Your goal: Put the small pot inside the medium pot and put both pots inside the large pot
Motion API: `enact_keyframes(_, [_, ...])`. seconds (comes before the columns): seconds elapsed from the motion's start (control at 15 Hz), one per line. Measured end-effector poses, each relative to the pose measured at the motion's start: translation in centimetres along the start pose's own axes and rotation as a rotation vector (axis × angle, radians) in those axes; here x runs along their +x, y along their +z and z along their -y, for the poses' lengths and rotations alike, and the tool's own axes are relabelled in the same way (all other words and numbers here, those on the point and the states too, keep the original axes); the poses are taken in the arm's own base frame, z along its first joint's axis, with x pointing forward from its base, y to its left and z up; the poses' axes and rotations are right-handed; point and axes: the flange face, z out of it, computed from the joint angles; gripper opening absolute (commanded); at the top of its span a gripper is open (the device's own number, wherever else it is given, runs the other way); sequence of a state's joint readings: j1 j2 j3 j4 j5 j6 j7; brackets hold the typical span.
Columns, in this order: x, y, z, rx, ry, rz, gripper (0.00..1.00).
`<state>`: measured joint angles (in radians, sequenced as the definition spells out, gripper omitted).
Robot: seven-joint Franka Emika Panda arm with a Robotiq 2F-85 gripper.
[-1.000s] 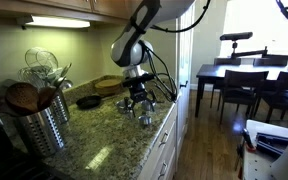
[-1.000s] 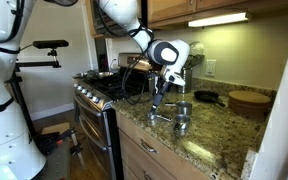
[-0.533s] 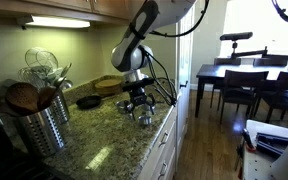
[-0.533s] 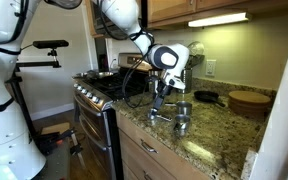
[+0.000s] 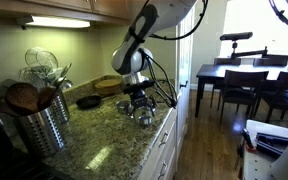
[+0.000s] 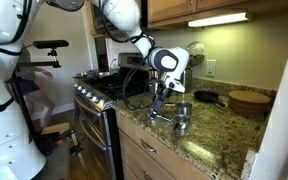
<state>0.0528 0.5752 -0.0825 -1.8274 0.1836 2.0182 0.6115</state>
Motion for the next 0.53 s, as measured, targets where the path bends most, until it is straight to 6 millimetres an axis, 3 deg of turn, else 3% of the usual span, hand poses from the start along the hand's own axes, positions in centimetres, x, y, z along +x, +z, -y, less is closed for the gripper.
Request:
enact_keyframes(0.07, [0.03,0.11,0.0,-0.001,0.0,0.001,0.79])
enact_keyframes(0.4, [0.13,0.26,0.12,-0.002,0.0,0.002,0.45])
enact_keyframes(0.53, [0.16,-0.04,0.3,0.001,-0.002,-0.003,0.4])
